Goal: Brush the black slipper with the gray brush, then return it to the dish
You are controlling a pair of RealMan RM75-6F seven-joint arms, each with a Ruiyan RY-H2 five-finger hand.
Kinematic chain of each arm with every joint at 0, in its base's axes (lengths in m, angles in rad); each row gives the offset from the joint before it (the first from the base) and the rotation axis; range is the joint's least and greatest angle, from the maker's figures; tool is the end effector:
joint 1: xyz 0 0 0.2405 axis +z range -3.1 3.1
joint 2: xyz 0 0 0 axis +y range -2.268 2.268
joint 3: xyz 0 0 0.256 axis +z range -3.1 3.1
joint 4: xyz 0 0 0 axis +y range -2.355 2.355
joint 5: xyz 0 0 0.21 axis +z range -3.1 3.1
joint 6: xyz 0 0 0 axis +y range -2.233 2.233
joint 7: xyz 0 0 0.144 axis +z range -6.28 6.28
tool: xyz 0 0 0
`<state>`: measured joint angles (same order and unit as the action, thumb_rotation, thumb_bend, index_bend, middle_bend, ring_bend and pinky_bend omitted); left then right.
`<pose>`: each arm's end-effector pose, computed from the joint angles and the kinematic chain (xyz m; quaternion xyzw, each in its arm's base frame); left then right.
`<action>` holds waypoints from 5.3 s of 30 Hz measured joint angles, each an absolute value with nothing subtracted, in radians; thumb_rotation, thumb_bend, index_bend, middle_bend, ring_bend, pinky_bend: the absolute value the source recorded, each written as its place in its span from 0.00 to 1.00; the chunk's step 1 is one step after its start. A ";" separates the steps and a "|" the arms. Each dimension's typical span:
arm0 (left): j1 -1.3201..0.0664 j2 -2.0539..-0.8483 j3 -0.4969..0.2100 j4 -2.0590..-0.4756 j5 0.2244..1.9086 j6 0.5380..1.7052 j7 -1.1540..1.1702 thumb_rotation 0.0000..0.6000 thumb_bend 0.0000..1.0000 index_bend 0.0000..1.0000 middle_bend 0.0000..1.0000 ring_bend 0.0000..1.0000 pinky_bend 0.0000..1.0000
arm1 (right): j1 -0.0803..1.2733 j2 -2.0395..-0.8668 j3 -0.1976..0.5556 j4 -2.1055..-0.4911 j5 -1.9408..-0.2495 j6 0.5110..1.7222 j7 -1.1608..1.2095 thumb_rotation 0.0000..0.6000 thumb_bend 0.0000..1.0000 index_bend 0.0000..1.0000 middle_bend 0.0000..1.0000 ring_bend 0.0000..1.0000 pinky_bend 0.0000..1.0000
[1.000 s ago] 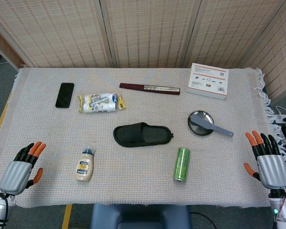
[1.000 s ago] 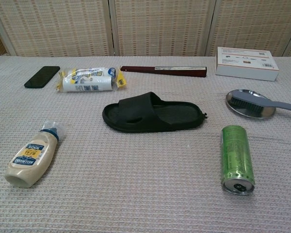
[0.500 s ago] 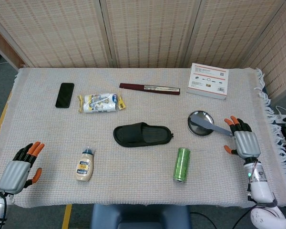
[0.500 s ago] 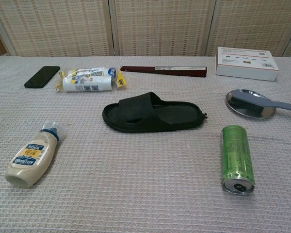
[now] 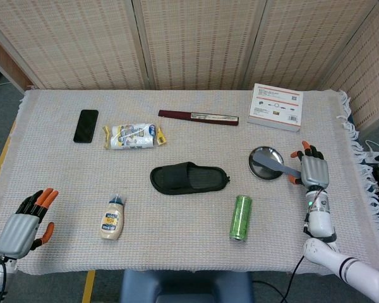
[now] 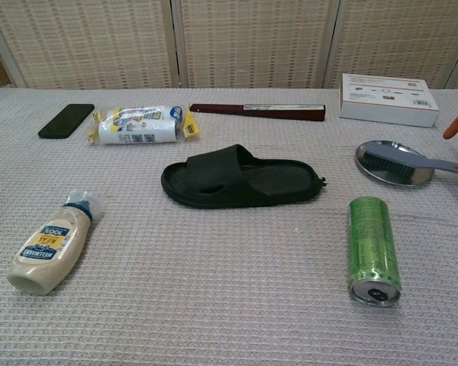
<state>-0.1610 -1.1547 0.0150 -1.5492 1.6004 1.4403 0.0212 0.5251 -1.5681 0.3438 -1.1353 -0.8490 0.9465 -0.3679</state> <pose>-0.3016 0.1901 0.1331 -0.6670 -0.3564 -0.3785 0.5337 -0.3089 -0.3656 0.0508 0.5555 -0.4804 0.2719 0.6218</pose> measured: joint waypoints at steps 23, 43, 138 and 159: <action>-0.166 -1.151 0.017 -1.542 1.596 1.427 -0.001 1.00 0.54 0.00 0.00 0.00 0.13 | 0.639 -1.688 0.349 -0.953 -0.726 0.841 -0.383 1.00 0.13 0.41 0.02 0.00 0.15; -0.165 -1.152 0.017 -1.541 1.597 1.432 0.003 1.00 0.54 0.00 0.00 0.00 0.13 | 0.659 -1.699 0.342 -0.942 -0.751 0.842 -0.348 1.00 0.13 0.42 0.03 0.00 0.16; -0.156 -1.145 0.022 -1.531 1.626 1.467 -0.038 1.00 0.54 0.00 0.00 0.00 0.14 | 0.837 -1.570 0.149 -1.097 -1.419 0.783 0.014 1.00 0.53 0.89 0.56 0.50 0.86; -0.156 -1.138 0.022 -1.533 1.617 1.458 -0.049 1.00 0.54 0.00 0.00 0.00 0.15 | 0.837 -1.711 0.166 -1.014 -1.373 0.851 0.064 1.00 0.52 0.89 0.56 0.50 0.86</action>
<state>-0.1562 -1.1382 0.0221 -1.5333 1.6174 1.4577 -0.0487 0.8369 -1.7113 0.1660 -1.0144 -1.3730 0.8506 0.0636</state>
